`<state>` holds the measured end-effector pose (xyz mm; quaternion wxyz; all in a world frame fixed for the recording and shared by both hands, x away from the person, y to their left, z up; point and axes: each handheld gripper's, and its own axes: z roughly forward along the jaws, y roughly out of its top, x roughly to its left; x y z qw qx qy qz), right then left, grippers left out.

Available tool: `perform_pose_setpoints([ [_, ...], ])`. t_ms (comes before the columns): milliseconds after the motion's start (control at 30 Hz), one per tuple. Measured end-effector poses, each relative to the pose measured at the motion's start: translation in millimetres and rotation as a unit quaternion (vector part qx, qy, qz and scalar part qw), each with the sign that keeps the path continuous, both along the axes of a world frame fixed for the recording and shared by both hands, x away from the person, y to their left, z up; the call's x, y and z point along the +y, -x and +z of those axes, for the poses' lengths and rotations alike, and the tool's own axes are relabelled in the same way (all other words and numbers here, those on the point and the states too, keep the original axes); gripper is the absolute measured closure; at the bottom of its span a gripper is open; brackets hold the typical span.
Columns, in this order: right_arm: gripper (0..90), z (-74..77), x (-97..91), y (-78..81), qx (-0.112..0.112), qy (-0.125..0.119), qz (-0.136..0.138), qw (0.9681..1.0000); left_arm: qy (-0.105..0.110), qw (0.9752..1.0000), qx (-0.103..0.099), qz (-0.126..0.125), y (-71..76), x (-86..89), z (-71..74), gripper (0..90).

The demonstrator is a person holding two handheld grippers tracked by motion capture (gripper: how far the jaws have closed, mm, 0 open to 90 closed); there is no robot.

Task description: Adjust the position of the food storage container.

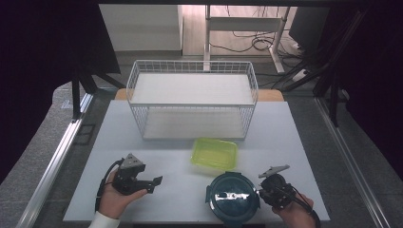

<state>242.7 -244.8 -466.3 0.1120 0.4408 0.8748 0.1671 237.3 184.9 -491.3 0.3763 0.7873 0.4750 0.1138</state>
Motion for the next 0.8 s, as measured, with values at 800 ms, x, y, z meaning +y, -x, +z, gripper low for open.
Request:
perform_pose_setpoints([
  [800, 88.9, 0.1, 19.5, 14.7, 0.020, -0.010, 0.021, 0.9995, -0.001, 1.0000, 0.003, 0.000, -0.4, -1.0, -1.0, 19.1],
])
